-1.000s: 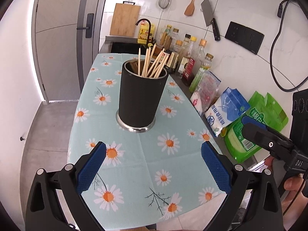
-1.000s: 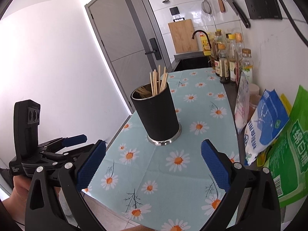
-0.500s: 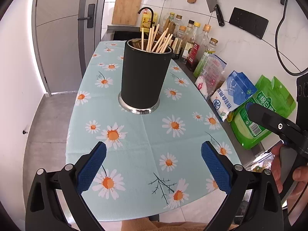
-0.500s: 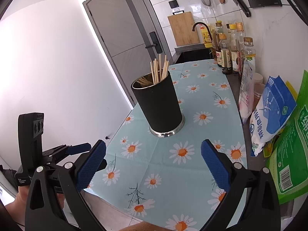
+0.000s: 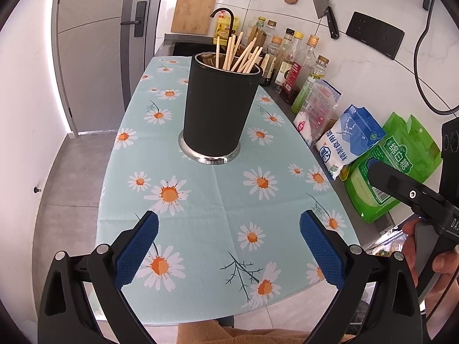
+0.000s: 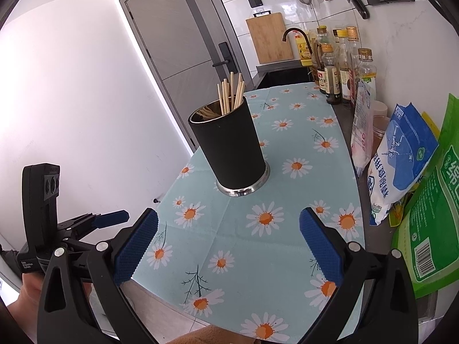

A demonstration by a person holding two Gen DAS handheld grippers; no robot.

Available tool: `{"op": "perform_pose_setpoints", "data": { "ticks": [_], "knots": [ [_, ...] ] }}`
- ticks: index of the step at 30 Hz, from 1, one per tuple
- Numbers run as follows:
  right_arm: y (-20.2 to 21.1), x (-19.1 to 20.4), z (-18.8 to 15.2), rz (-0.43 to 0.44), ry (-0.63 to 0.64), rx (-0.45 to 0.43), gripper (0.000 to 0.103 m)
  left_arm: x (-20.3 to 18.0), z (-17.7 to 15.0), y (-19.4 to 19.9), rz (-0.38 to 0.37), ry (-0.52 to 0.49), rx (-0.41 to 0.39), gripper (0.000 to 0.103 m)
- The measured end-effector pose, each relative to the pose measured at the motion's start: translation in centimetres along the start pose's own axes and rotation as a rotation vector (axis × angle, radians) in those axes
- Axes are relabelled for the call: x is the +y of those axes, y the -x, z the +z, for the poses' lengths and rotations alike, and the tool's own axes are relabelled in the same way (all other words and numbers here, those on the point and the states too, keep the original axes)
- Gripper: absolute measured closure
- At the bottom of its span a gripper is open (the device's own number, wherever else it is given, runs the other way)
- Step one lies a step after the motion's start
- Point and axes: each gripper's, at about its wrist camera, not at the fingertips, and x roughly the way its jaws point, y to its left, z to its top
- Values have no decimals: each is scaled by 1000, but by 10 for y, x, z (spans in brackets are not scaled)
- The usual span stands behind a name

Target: Organize utensils

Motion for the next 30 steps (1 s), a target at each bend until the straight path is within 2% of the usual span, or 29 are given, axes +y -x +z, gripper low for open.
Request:
{"op": "perform_pose_setpoints", "data": {
  "ticks": [30],
  "knots": [
    [-11,-9,0,1,-21,34,5,-2,6,-7,23,-10,11,7]
  ]
}}
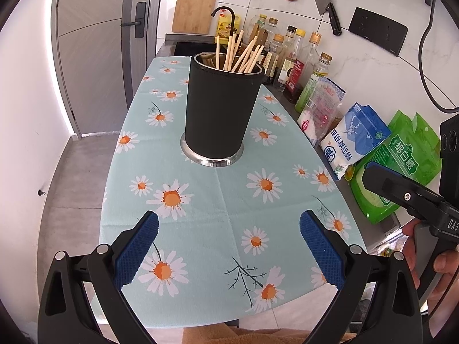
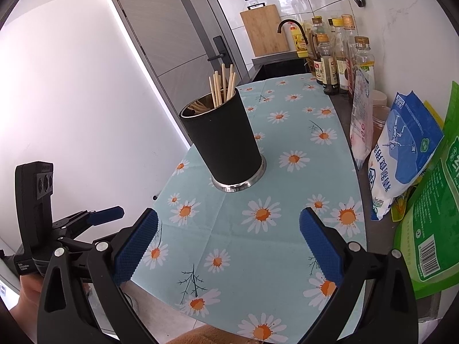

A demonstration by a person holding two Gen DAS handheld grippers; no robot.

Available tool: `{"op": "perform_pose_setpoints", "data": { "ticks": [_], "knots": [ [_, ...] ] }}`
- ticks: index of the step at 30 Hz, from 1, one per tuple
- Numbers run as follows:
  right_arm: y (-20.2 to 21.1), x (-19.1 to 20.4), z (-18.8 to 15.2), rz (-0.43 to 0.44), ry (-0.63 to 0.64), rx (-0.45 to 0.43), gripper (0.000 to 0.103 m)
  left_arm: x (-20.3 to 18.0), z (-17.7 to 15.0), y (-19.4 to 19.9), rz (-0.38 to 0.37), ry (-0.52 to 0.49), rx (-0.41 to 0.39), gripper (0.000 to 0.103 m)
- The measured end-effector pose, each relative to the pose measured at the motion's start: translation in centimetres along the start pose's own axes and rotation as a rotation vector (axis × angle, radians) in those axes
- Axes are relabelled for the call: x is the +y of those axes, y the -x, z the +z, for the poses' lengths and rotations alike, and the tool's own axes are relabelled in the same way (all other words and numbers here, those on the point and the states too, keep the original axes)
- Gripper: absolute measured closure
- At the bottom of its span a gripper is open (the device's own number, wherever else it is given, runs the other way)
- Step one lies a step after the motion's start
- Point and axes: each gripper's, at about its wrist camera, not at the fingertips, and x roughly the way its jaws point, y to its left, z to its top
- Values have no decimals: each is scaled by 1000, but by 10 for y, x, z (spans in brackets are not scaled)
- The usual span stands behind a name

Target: Organize utensils

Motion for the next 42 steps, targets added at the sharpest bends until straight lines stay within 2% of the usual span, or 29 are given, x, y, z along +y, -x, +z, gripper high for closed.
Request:
{"op": "perform_pose_setpoints", "data": {
  "ticks": [35,42],
  "knots": [
    [2,10,-6,-29,25,10,5,8,-4,4,-6,3,-1,7],
    [6,10,-6,-74,60,4,5,8,-5,5,-9,2,-2,7]
  ]
}}
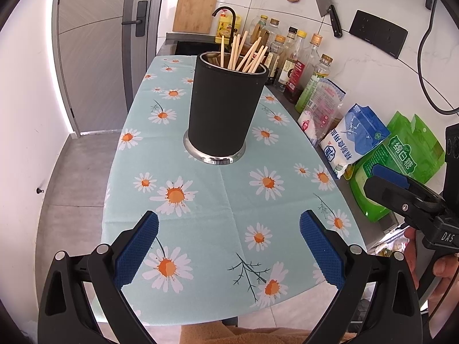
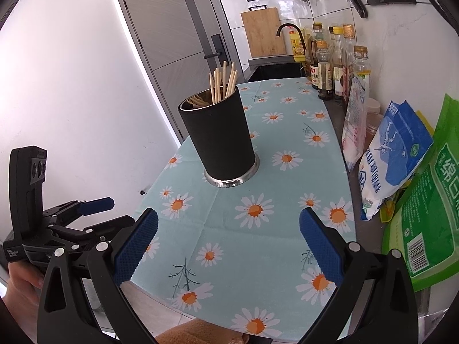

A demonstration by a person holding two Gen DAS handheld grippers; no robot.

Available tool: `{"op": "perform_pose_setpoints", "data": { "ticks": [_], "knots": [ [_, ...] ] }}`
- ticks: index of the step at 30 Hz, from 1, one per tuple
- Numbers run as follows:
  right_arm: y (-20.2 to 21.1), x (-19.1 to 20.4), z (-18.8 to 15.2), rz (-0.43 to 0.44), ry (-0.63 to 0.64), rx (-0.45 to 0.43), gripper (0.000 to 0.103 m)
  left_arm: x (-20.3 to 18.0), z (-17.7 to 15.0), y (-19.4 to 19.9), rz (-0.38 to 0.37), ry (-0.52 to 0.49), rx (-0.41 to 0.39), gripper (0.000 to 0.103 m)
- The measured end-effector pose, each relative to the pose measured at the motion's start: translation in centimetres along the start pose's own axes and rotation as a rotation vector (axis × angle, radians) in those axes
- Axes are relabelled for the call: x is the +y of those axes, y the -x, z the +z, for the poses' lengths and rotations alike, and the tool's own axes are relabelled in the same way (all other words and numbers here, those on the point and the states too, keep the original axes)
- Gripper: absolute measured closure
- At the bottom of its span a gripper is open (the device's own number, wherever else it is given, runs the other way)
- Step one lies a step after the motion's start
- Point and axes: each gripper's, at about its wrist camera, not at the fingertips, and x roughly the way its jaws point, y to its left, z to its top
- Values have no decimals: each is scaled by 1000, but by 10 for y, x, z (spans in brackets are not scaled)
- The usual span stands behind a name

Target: Organize utensils

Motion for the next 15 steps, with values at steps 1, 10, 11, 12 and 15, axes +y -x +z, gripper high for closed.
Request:
{"op": "perform_pose_setpoints", "data": {
  "ticks": [1,10,11,12,15],
  "knots": [
    [0,0,0,0,0,3,5,0,0,0,2,-1,0,7],
    [0,0,-4,-62,44,19,5,-2,-1,-1,4,-4,2,7],
    [-1,0,-4,-72,51,20,5,-2,-1,-1,3,-3,3,7],
    [-1,0,-4,-80,58,21,5,-2,-1,-1,3,-2,2,7],
    [-2,0,-5,-88,68,24,5,-3,-2,-1,6,-4,5,7]
  ]
}}
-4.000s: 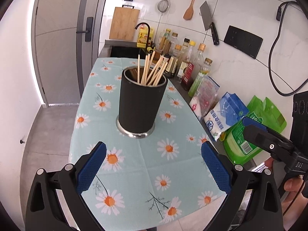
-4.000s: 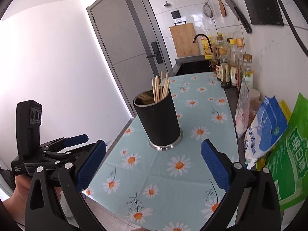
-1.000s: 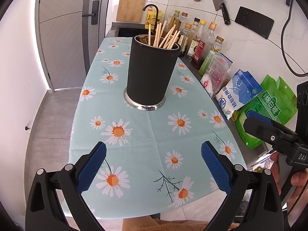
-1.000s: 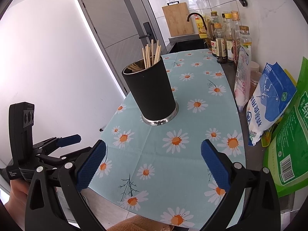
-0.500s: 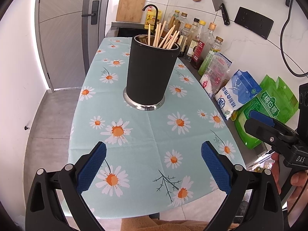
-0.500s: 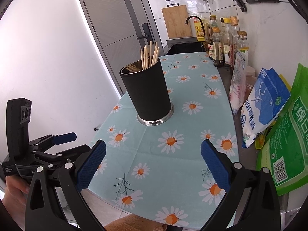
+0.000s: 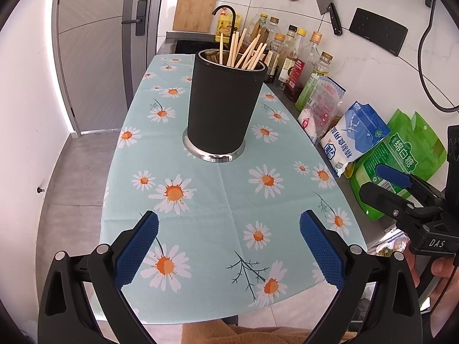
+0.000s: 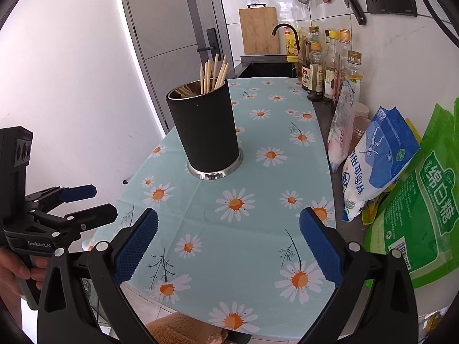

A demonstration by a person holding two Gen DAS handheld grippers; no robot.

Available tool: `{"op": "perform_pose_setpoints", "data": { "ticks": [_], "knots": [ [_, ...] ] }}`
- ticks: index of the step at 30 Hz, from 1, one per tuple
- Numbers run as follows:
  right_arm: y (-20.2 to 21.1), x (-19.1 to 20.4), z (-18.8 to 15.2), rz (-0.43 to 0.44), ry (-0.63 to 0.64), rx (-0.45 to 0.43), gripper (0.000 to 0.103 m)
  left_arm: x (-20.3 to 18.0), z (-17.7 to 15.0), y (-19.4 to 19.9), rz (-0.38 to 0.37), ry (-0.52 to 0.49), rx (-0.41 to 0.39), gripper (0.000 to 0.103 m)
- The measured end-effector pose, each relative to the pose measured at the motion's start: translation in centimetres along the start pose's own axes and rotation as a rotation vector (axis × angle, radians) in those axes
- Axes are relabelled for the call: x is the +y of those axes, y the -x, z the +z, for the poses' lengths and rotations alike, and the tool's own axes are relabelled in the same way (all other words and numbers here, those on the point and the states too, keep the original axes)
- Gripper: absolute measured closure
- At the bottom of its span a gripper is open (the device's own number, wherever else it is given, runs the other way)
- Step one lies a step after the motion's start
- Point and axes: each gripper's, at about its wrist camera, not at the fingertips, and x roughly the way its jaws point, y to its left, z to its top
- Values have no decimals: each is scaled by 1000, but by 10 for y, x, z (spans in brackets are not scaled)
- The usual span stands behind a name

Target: Organize utensils

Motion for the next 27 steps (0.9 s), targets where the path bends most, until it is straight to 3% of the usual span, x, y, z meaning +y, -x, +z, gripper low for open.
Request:
{"op": "perform_pose_setpoints", "data": {
  "ticks": [27],
  "knots": [
    [-9,-3,-4,-16,13,28,5,2,2,-7,9,13,15,7]
  ]
}}
